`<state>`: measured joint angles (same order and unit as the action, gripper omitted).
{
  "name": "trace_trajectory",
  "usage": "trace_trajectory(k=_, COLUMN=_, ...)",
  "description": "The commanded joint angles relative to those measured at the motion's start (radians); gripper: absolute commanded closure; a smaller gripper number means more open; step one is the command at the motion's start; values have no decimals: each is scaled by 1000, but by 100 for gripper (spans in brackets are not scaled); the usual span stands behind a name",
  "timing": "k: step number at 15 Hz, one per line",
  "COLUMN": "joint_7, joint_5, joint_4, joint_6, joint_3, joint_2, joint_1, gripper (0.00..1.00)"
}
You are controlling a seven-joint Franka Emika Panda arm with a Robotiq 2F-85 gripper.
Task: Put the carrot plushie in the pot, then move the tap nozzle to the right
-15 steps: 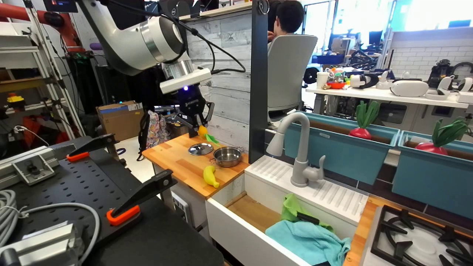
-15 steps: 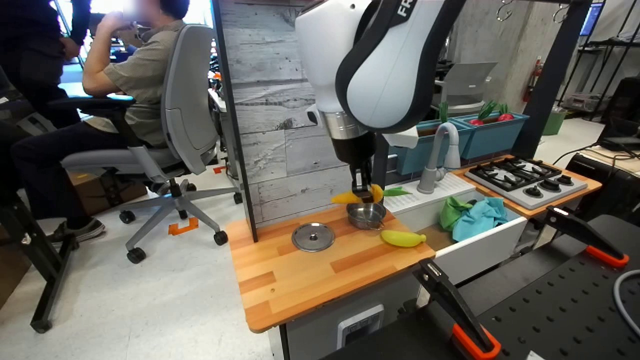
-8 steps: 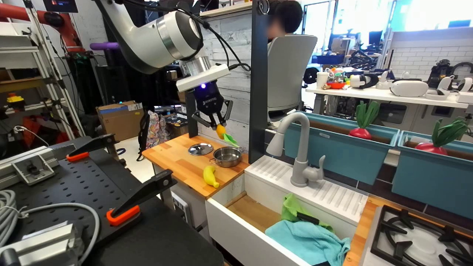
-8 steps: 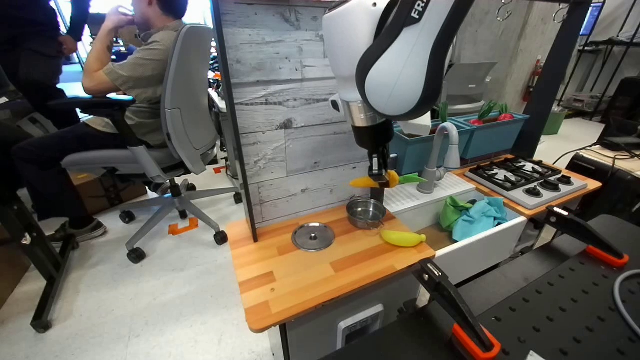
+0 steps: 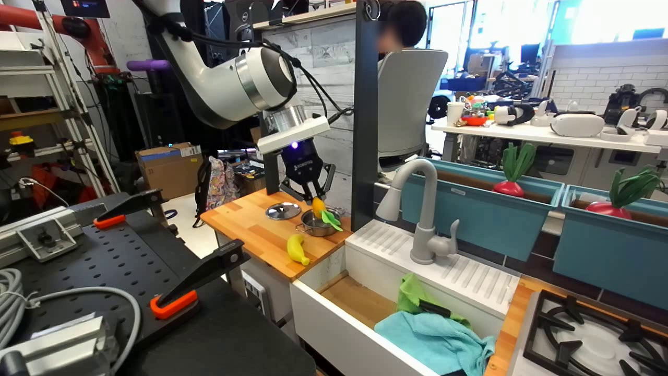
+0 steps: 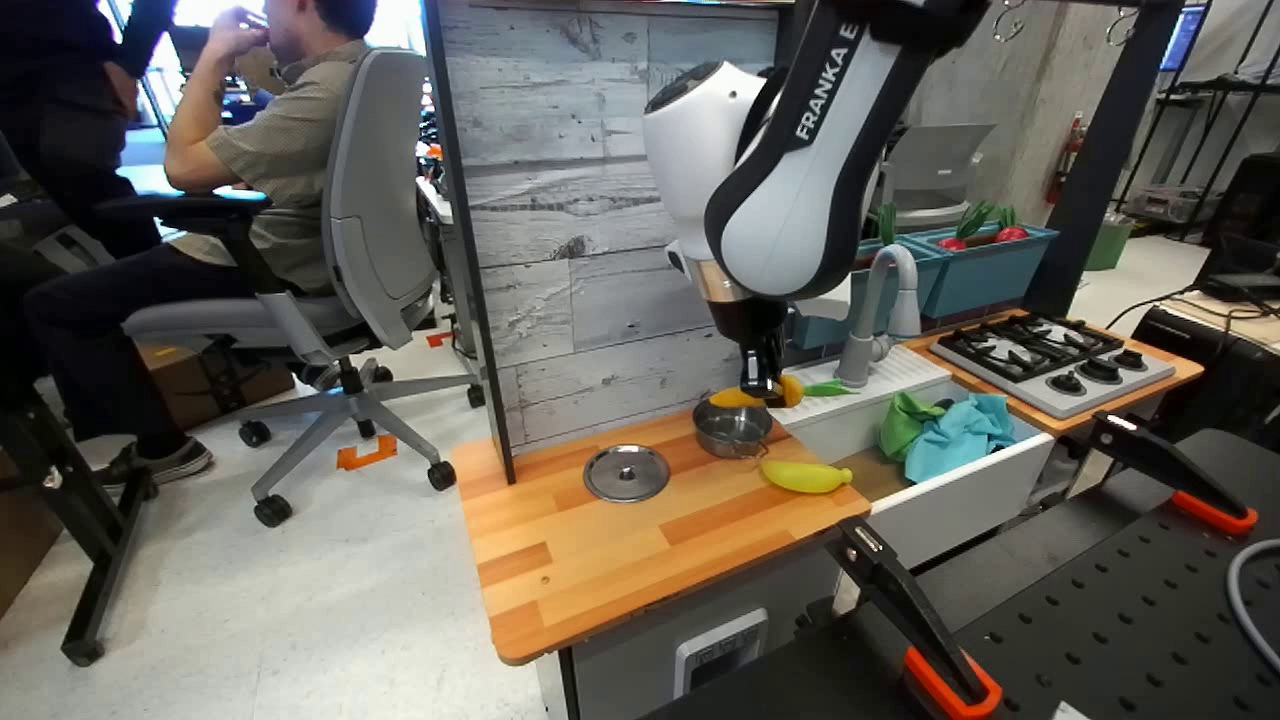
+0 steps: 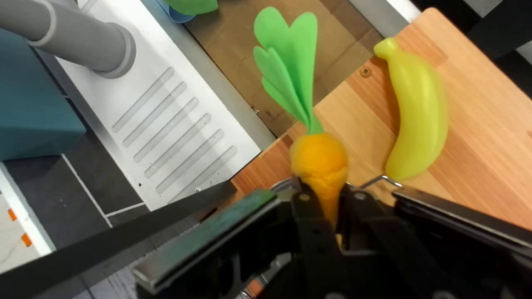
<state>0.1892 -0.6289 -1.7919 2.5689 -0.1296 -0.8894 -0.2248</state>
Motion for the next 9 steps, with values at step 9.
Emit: trace_trajectory(k=9, joint_7=-33, joint_5=-16, joint_4=222, joint_6=-68, joint_3=-5, joint_2=-165, joint_1=-30, gripper=64)
